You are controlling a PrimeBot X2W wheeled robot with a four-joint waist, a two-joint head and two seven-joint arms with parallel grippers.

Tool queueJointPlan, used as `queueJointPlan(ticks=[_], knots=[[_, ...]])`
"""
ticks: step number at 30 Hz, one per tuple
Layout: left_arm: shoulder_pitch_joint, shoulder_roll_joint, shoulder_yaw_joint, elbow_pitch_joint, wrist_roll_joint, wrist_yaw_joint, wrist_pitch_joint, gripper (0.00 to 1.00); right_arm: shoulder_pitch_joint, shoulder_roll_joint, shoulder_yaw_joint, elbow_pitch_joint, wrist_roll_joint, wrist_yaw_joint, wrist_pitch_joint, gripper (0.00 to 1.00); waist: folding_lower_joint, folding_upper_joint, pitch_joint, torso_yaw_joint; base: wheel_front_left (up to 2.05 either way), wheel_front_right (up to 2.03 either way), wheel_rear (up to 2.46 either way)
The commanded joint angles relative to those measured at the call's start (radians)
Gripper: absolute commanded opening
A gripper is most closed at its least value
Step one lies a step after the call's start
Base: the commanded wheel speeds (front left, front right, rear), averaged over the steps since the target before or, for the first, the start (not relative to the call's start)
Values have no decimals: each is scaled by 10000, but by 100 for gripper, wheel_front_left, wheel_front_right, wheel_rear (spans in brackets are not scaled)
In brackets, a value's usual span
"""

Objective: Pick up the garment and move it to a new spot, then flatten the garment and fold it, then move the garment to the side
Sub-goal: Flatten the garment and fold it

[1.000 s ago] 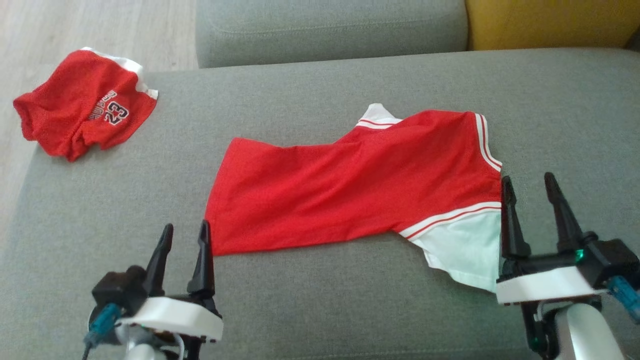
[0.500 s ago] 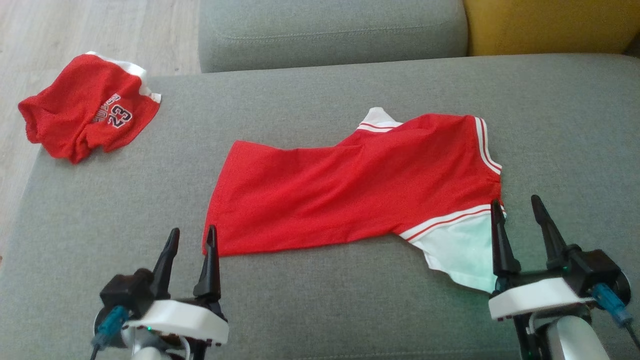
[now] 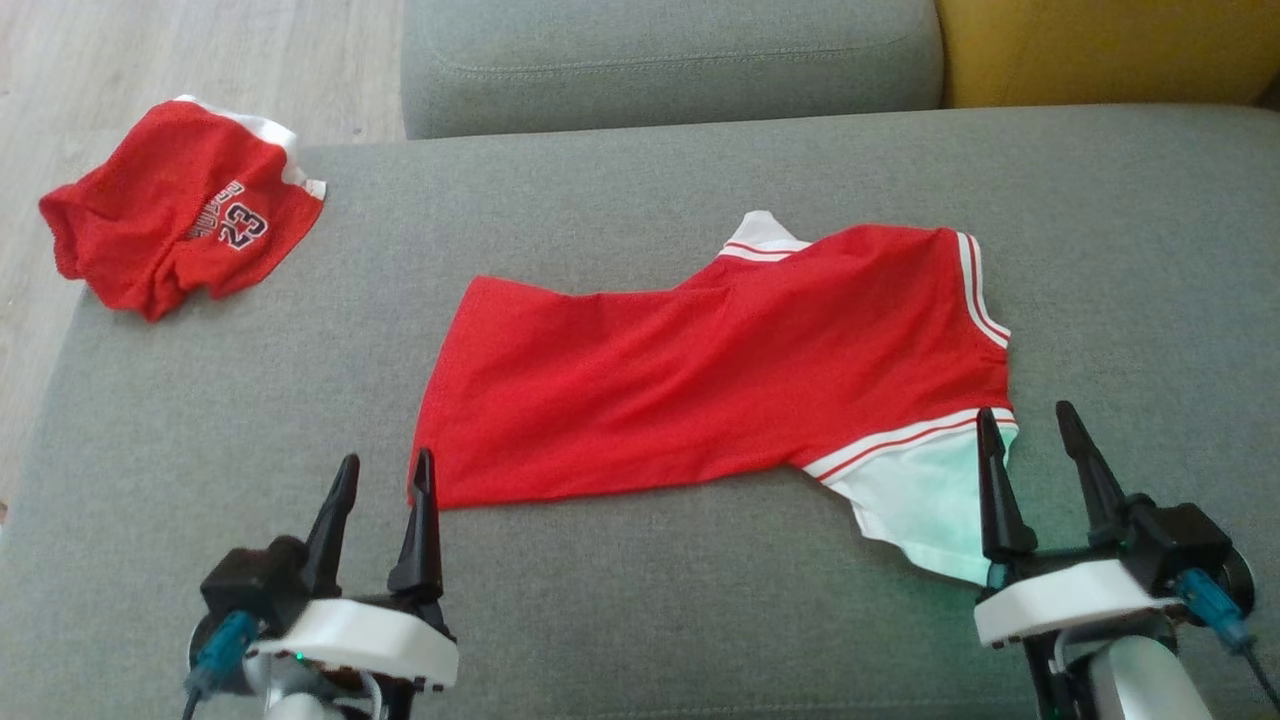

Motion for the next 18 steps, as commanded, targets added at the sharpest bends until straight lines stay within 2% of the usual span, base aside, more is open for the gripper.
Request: queueJointPlan(ticks=[1, 9, 18], knots=[[-209, -26, 241, -350, 74, 53, -122, 100, -445, -52, 259, -254, -29, 65, -63, 100, 1, 0, 17, 0, 0, 0, 0], [-325, -27, 229, -378, 98, 40, -122, 100, -381, -52, 17, -143, 35, 65, -60, 100, 1, 0, 309, 20, 0, 0, 0], [-421, -27, 199, -319, 111, 23, -122, 100, 835, -52, -609, 391, 449, 65, 138, 100, 1, 0, 755, -113, 0, 0, 0]])
